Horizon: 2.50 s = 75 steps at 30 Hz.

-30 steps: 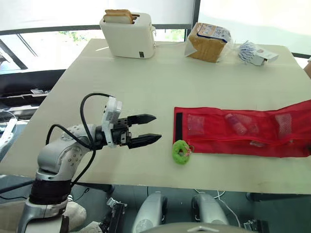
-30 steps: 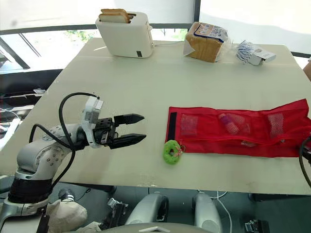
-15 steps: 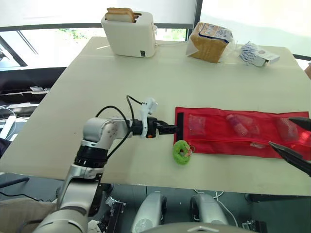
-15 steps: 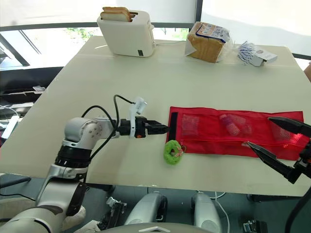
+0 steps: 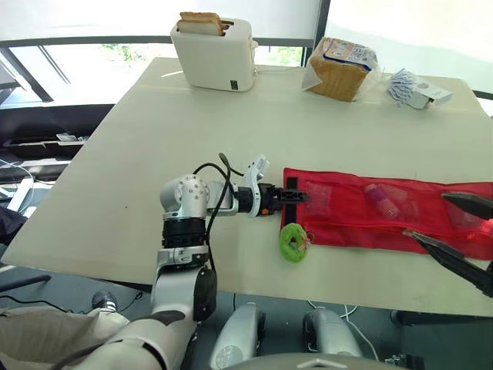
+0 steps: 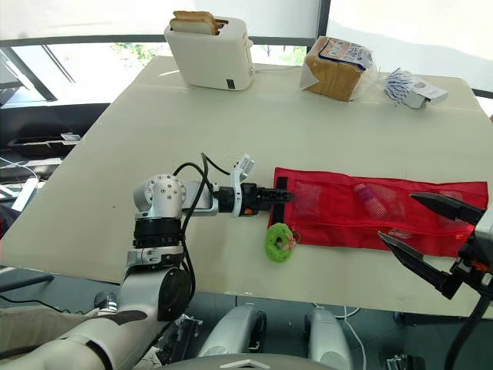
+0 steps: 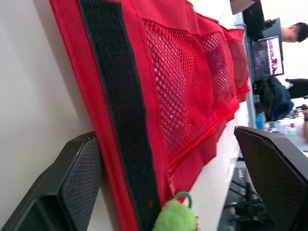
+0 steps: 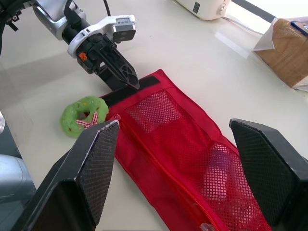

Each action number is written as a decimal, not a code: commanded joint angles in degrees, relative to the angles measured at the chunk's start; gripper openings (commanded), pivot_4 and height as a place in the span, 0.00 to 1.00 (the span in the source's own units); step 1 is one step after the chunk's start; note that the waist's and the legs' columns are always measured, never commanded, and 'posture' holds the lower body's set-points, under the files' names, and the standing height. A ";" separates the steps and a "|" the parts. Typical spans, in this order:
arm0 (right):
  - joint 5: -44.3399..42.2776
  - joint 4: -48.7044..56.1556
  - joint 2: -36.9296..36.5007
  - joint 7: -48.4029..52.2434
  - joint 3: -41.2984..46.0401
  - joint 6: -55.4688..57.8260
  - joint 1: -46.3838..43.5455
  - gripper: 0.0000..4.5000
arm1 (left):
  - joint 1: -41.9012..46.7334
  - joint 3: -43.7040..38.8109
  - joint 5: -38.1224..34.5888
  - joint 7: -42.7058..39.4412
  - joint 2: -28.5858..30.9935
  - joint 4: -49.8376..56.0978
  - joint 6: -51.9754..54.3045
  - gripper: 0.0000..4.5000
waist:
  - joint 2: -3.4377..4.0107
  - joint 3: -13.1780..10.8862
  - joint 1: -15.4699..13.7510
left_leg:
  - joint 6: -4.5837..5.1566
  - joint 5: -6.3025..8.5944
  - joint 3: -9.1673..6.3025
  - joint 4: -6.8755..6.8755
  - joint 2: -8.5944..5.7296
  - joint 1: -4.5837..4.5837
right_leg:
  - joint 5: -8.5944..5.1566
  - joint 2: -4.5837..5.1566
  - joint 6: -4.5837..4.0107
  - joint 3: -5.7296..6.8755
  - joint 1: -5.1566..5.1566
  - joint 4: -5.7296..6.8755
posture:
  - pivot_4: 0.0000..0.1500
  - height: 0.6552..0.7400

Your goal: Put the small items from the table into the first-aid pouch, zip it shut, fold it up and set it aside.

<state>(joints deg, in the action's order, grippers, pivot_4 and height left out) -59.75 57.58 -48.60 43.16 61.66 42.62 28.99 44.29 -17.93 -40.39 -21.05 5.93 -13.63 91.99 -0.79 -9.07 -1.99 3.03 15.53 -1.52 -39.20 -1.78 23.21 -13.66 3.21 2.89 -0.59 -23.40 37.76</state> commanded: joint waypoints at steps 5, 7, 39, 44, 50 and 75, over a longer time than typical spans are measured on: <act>-1.61 1.47 -1.27 -3.77 -2.61 -1.90 0.57 0.86 | -0.27 -2.68 -3.90 2.69 -0.36 -0.98 0.51 0.86 | -0.02 -0.01 -0.15 | -0.03 -0.01 0.00 0.00 0.00 0.04 | 0.00 0.03 0.00 -0.01 -0.03 0.00 | 1.00 1.00; -2.34 1.79 -1.50 -4.81 -3.72 -2.04 0.35 0.86 | -0.84 -2.10 -4.90 2.77 -0.14 -0.53 0.51 0.73 | -0.02 -0.01 -0.14 | -0.03 -0.01 0.00 0.00 0.00 0.06 | 0.00 0.04 0.00 -0.02 -0.05 0.00 | 1.00 1.00; 29.19 -20.03 8.35 -22.69 -83.31 9.15 -44.60 0.63 | -2.57 -3.91 -8.94 8.53 -2.15 4.37 0.51 0.00 | -0.24 0.01 1.19 | -0.30 -0.18 -0.20 -0.07 -0.08 0.44 | 0.03 0.03 -0.03 0.12 -0.53 0.14 | 1.00 1.00; 30.23 -20.41 12.13 -21.90 -80.45 7.08 -43.02 0.15 | -2.79 -4.04 -8.04 7.90 -1.85 4.63 0.51 0.00 | -0.24 0.01 1.18 | -0.31 -0.18 -0.20 -0.07 -0.08 0.44 | 0.03 0.03 -0.04 0.10 -0.54 0.15 | 1.00 1.00; 28.34 -17.82 15.40 -23.34 -72.28 7.18 -37.35 0.01 | -2.94 -3.00 -6.82 6.02 0.14 4.32 -0.52 0.00 | -0.24 0.01 1.19 | -0.32 -0.19 -0.23 -0.06 -0.09 0.45 | 0.03 0.03 -0.04 0.12 -0.55 0.16 | 1.00 1.00; 39.70 -23.37 6.26 -34.84 -29.60 19.89 -23.52 0.01 | 1.71 9.76 6.85 -17.55 29.46 -18.51 -25.38 0.00 | -0.17 0.03 1.81 | -0.37 -0.22 -0.11 0.11 -0.01 0.34 | 0.04 -0.05 -0.07 -0.01 -0.58 0.20 | 1.00 1.00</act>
<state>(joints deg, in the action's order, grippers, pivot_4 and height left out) -21.52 33.39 -41.34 8.69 30.23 61.63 6.12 45.02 -7.26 -35.34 -38.59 33.77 -31.16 68.97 -0.96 -9.04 -0.17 2.66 15.31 -1.63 -39.09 -1.79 23.54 -13.62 3.15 2.81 -0.60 -23.96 37.96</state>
